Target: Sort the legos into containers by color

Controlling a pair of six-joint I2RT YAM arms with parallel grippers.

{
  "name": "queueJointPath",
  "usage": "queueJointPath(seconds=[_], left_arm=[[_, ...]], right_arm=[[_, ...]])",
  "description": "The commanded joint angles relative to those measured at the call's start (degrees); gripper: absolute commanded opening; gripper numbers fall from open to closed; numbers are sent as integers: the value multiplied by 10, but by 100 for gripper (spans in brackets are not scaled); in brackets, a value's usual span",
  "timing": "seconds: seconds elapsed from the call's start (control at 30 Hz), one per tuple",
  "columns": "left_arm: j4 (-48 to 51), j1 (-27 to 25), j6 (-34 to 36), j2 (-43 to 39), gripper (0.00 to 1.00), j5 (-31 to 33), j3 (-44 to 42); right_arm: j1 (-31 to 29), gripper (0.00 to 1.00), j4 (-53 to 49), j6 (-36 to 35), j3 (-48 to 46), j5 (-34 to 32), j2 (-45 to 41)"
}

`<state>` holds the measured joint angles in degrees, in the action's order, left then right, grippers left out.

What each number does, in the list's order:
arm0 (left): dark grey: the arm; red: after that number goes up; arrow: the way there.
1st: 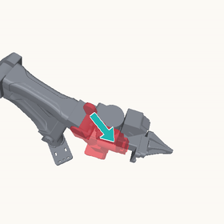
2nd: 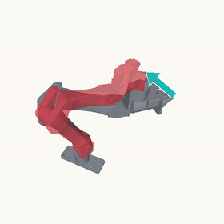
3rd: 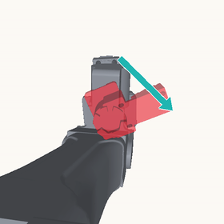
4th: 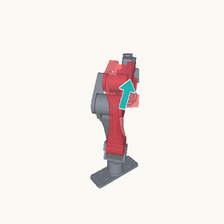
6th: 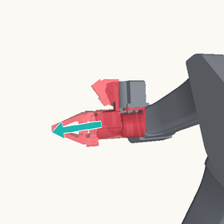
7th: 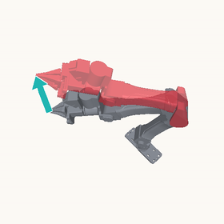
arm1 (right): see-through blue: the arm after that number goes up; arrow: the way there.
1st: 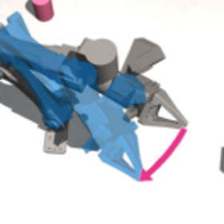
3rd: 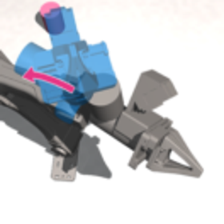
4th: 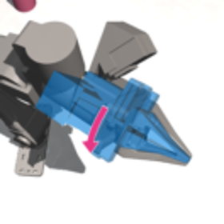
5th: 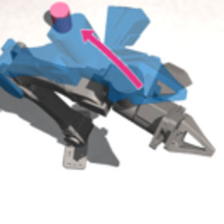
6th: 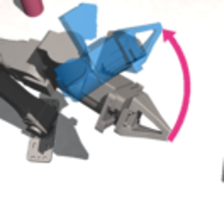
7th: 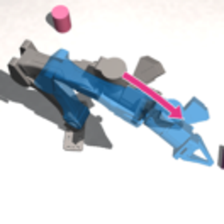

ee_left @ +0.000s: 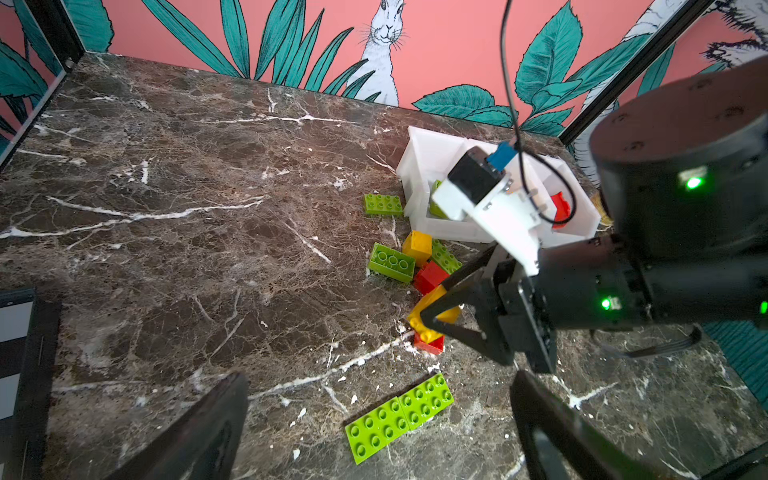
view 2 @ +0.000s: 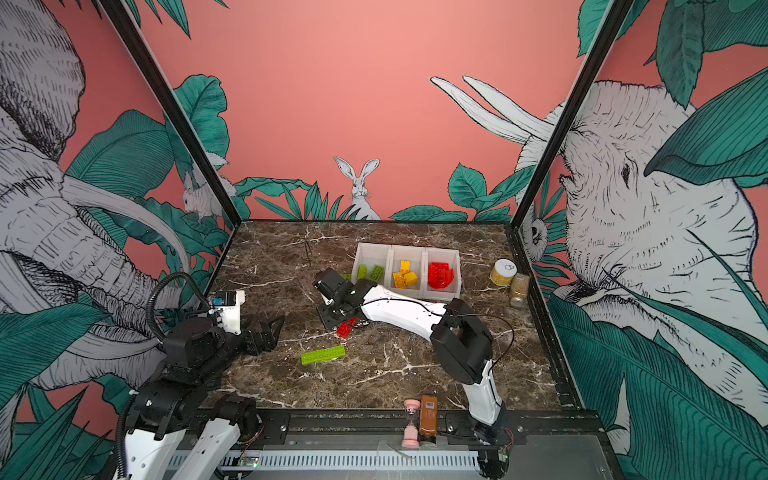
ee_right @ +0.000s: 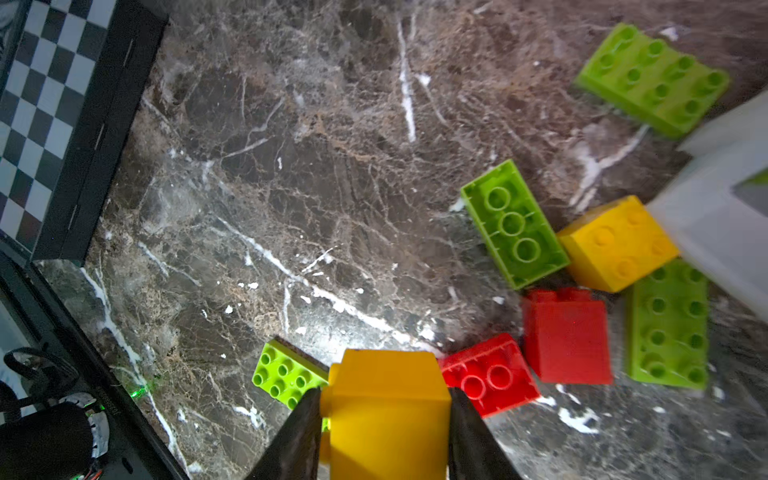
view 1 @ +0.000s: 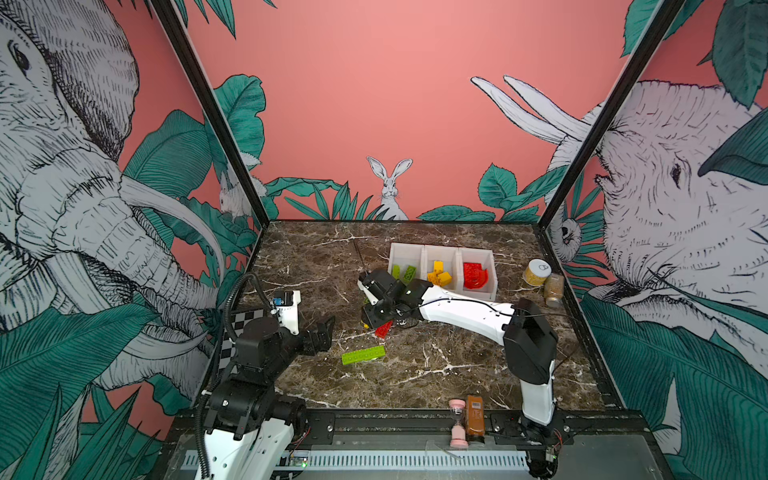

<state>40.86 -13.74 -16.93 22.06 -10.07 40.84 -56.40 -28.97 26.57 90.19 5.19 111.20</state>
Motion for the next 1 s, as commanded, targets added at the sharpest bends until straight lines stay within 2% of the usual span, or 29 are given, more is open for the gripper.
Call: queueJointPath(seconds=[0.0,0.2,0.33,0.5,0.97], left_arm=[[7,-2,2,1,99,-5,9],[6,-2,2,4,99,-8,9],[6,-2,2,3,99,-8,8],[7,-2,2,4,99,-3,9],[10,-2,0,6,99,6,10]], right_arm=[[37,44,-5,-18,-8,-1,-48],[139,43,-7,-48,-46,11,-100],[194,43,-44,-90,-26,-10,-91],[256,43,-44,-109,-5,8,-63],[327,43,-60,-134,71,18,31]])
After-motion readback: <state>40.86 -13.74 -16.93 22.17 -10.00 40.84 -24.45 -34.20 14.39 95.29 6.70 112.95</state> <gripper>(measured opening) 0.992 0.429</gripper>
